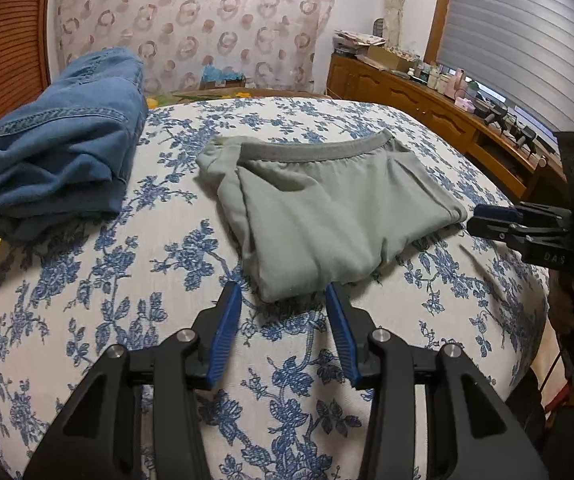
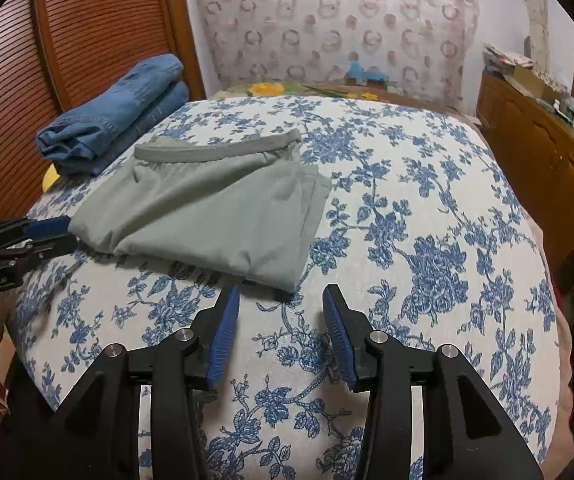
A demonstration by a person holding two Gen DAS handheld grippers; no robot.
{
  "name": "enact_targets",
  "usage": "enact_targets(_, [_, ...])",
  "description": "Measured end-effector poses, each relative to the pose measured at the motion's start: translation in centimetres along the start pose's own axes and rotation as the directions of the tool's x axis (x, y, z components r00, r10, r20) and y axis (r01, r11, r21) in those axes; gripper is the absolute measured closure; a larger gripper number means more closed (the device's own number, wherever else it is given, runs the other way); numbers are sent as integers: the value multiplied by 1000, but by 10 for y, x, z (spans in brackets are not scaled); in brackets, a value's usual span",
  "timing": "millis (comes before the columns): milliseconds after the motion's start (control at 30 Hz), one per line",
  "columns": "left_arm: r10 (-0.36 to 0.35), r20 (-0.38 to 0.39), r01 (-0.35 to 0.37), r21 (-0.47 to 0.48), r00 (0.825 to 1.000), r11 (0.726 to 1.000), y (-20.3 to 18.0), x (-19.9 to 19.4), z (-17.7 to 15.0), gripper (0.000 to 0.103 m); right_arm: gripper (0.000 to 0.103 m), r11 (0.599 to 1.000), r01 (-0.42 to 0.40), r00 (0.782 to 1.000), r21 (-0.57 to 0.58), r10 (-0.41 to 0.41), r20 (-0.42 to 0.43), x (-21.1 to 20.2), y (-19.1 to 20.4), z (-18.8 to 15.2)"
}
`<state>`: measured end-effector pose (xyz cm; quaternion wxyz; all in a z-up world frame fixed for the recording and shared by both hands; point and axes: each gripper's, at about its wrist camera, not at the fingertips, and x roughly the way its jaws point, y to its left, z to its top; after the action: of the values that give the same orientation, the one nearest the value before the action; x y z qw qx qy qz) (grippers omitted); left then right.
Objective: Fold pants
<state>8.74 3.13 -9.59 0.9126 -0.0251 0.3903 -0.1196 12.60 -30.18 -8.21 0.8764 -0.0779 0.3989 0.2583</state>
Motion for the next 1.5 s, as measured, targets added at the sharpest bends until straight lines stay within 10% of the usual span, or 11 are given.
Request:
enact_targets(533, [-17, 8, 17, 15, 1000, 1000, -1, 7, 13, 85, 69, 998, -47, 998, -29, 46, -42, 20, 2, 10])
enact_targets(800, [-31, 72, 30, 12, 997, 999, 3, -7, 17, 96, 94, 996, -90, 996, -17, 90, -11, 12, -1, 13])
enact_targets(1500, [-51, 57, 50, 14, 997, 999, 0, -63, -37, 96, 96, 988, -150, 989, -40, 150, 3, -49, 34, -37])
